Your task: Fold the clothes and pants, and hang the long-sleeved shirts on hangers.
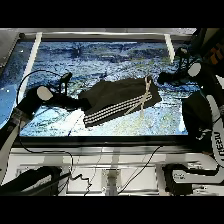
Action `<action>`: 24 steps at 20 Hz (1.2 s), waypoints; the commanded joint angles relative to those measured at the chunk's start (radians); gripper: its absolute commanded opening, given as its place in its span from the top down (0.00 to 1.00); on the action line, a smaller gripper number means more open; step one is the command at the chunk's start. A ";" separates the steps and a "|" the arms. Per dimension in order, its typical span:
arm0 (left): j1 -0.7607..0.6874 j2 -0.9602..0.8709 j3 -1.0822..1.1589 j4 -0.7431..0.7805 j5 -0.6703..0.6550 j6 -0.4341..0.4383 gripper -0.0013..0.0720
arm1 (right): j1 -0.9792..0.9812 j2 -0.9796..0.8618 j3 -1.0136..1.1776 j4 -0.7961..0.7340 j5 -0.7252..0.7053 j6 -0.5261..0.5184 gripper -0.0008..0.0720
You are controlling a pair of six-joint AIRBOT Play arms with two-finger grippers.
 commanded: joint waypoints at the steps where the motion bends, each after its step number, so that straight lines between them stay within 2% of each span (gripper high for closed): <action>1: -0.001 0.001 -0.008 -0.010 0.026 -0.002 0.03 | -0.044 -0.043 0.083 0.003 0.020 -0.028 0.18; 3: -0.002 0.001 -0.008 -0.010 0.026 -0.002 0.03 | -0.093 -0.124 0.172 0.066 0.134 -0.089 0.18; 6: -0.002 0.001 -0.008 -0.010 0.045 -0.002 0.03 | -0.170 -0.300 0.308 0.276 0.382 -0.236 0.18; 7: -0.002 0.001 -0.008 -0.010 0.054 -0.002 0.03 | -0.184 -0.349 0.333 0.304 0.395 -0.251 0.18; 8: -0.001 0.001 -0.008 -0.010 0.063 -0.002 0.03 | -0.186 -0.390 0.348 0.304 0.369 -0.261 0.15; 9: -0.002 0.001 -0.008 -0.010 0.072 -0.002 0.03 | -0.185 -0.419 0.352 0.303 0.318 -0.280 0.06; 12: -0.002 0.001 -0.008 -0.010 0.106 -0.002 0.03 | -0.170 -0.497 0.362 0.305 0.160 -0.286 0.04; 18: -0.002 0.001 -0.008 -0.010 0.162 -0.002 0.03 | -0.170 -0.663 0.505 0.359 0.280 -0.285 0.04; 24: -0.002 0.001 -0.008 -0.011 0.164 -0.002 0.03 | -0.166 -0.690 0.554 0.363 0.285 -0.259 0.05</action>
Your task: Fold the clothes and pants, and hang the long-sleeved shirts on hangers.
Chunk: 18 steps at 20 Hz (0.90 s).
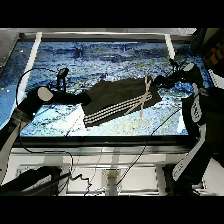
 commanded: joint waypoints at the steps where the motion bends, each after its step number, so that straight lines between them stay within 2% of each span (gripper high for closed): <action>1: 0.000 0.000 0.000 0.000 0.007 0.000 0.03 | 0.010 -0.017 0.023 -0.014 0.029 0.021 0.05; 2: 0.000 0.000 0.000 0.000 0.007 0.000 0.03 | 0.021 -0.016 0.025 -0.051 0.040 0.026 0.08; 5: 0.000 0.000 0.000 0.000 0.007 0.000 0.03 | 0.066 -0.009 0.025 -0.155 0.071 0.045 0.08; 7: 0.000 0.000 0.000 0.000 0.007 0.000 0.03 | 0.090 -0.009 0.025 -0.146 0.098 0.046 0.08; 8: 0.000 0.000 0.000 0.000 0.007 0.000 0.03 | 0.101 -0.009 0.025 -0.146 0.109 0.046 0.12; 9: 0.000 0.000 0.000 0.000 0.007 0.000 0.03 | 0.114 -0.008 0.025 -0.145 0.121 0.046 0.34; 10: 0.000 0.000 0.000 0.000 0.007 0.000 0.03 | 0.124 -0.008 0.025 -0.145 0.129 0.046 0.49; 12: 0.000 0.000 0.000 0.000 0.007 0.000 0.03 | 0.142 -0.008 0.025 -0.143 0.157 0.046 0.66; 13: 0.000 0.001 0.000 0.000 0.007 0.000 0.03 | 0.150 -0.008 0.025 -0.140 0.176 0.046 0.85; 14: 0.000 0.000 0.000 0.000 0.007 0.000 0.03 | 0.156 -0.008 0.025 -0.131 0.198 0.045 0.95; 18: 0.000 0.001 0.000 0.001 0.007 0.000 0.03 | 0.162 0.052 0.025 -0.035 0.252 0.003 0.95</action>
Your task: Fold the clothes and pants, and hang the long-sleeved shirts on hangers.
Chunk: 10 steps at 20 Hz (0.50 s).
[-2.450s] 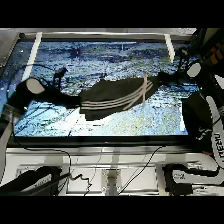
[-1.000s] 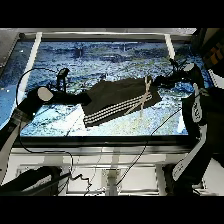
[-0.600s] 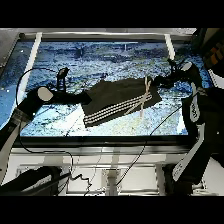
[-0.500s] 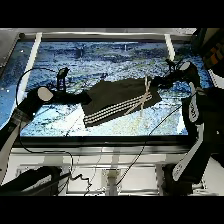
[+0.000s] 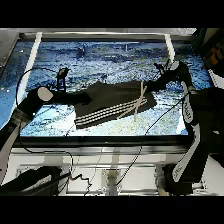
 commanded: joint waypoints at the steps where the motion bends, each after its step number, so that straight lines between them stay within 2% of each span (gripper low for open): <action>1: 0.000 0.001 0.000 0.002 0.000 0.001 0.03 | 0.007 0.069 0.001 0.092 0.060 -0.029 0.95; 5: 0.000 0.002 0.000 0.001 0.000 0.001 0.03 | 0.008 0.232 -0.095 0.191 0.067 0.008 0.95; 7: 0.000 0.002 0.000 0.001 0.000 0.001 0.03 | 0.008 0.336 -0.240 0.211 0.025 0.016 0.95; 10: 0.000 0.002 0.000 0.002 0.000 0.001 0.03 | 0.008 0.541 -0.576 0.218 -0.134 0.029 0.95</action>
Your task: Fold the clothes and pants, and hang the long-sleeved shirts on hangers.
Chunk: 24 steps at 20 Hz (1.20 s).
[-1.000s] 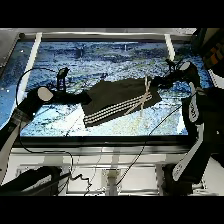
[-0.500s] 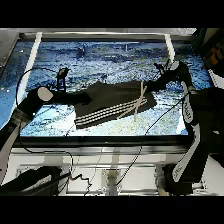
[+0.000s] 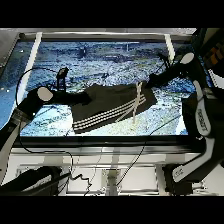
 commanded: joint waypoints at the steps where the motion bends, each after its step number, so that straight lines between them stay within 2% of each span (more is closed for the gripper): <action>1: 0.000 0.001 0.000 0.001 0.000 0.000 0.03 | 0.002 0.233 -0.357 0.042 -0.177 0.033 0.95; 4: 0.000 0.001 0.000 0.001 0.000 0.004 0.03 | 0.005 0.430 -0.647 0.034 -0.329 0.032 0.95; 5: 0.000 0.001 0.000 0.001 0.000 0.004 0.03 | 0.003 0.463 -0.695 -0.013 -0.372 0.032 0.81; 6: 0.000 0.001 0.000 0.001 0.000 0.004 0.03 | 0.000 0.482 -0.723 -0.087 -0.402 0.045 0.35; 7: 0.000 0.001 0.000 0.000 0.000 0.003 0.03 | -0.001 0.481 -0.727 -0.172 -0.423 0.110 0.14; 8: 0.000 0.001 0.000 0.000 0.000 0.003 0.04 | -0.003 0.481 -0.727 -0.267 -0.451 0.180 0.14; 10: 0.000 0.001 0.000 0.000 -0.001 0.003 0.04 | -0.027 0.481 -0.727 -0.335 -0.488 0.257 0.14; 14: 0.000 0.001 0.000 0.000 -0.001 0.003 0.04 | -0.157 0.458 -0.727 -0.303 -0.456 0.237 0.24; 16: 0.000 0.001 0.000 0.000 -0.001 0.003 0.04 | -0.254 0.412 -0.727 -0.161 -0.355 0.092 0.26; 17: 0.000 0.001 0.000 0.000 0.000 0.003 0.04 | -0.297 0.380 -0.727 -0.044 -0.281 -0.015 0.32; 18: 0.000 0.001 0.000 0.000 0.000 0.003 0.04 | -0.320 0.347 -0.727 0.057 -0.214 -0.115 0.32; 19: 0.000 0.001 0.000 0.000 0.000 0.003 0.04 | -0.324 0.311 -0.727 0.120 -0.180 -0.163 0.31; 20: 0.000 0.001 0.000 0.000 0.000 0.003 0.04 | -0.313 0.279 -0.727 0.138 -0.185 -0.166 0.26; 21: 0.000 0.001 0.000 0.000 0.000 0.003 0.04 | -0.291 0.246 -0.727 0.138 -0.207 -0.164 0.11; 22: 0.000 0.001 0.000 0.000 0.000 0.003 0.04 | -0.266 0.217 -0.727 0.139 -0.234 -0.164 0.06; 24: 0.000 0.001 0.000 0.000 0.000 0.003 0.04 | -0.200 0.173 -0.727 0.148 -0.293 -0.164 0.04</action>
